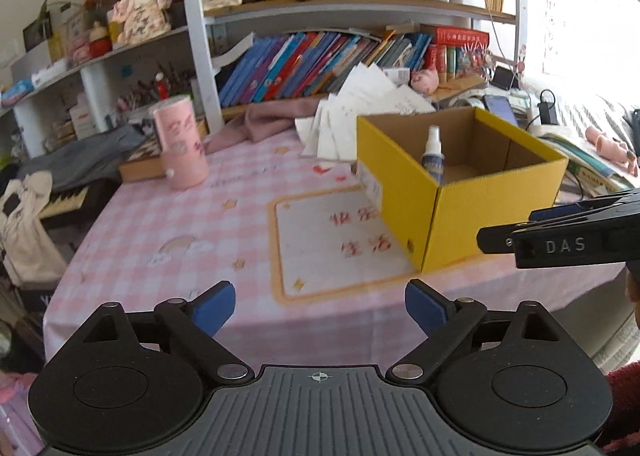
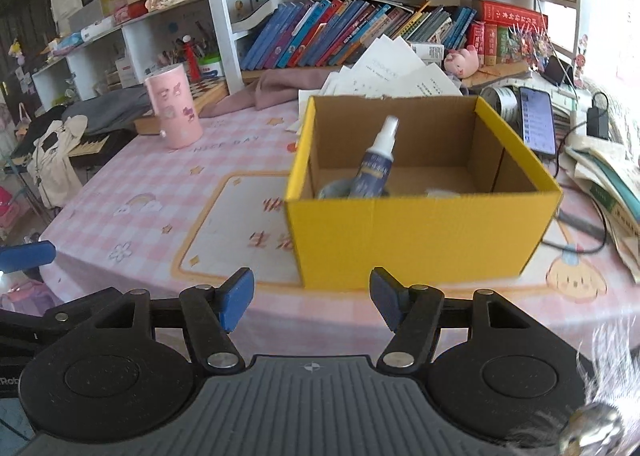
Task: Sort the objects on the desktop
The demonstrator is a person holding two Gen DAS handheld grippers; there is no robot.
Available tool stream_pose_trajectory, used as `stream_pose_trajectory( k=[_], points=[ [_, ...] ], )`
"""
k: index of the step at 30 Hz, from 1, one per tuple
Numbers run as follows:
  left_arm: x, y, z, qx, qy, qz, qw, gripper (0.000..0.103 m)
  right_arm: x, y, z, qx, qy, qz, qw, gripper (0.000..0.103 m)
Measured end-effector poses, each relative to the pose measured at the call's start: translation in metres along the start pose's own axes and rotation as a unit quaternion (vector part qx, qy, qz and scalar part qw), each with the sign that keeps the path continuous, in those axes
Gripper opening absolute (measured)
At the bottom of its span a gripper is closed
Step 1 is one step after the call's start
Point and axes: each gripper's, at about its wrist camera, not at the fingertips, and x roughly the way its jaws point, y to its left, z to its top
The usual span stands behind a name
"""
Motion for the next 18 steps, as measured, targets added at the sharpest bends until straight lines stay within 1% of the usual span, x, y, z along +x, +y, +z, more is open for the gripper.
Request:
stream_pose_trajectory(
  k=[8,12,15,18],
  points=[
    [-0.01,0.011,-0.018,0.001,0.016,-0.014,0.9998,0.096,-0.015,0.022,-0.024,-0.001,0.008,-0.01,1.0,0.065],
    [-0.013,0.011,-0.022,0.003,0.019,-0.019,0.9996,0.097,-0.019,0.026,-0.03,0.0,0.014,-0.015,1.0,0.069],
    [-0.015,0.011,-0.025,0.004,0.022,-0.024,0.9995,0.1,-0.022,0.029,-0.034,-0.002,0.017,-0.016,1.0,0.071],
    [-0.018,0.011,-0.026,0.005,0.02,-0.028,0.9994,0.1,-0.023,0.031,-0.036,-0.004,0.018,-0.017,1.0,0.072]
  ],
)
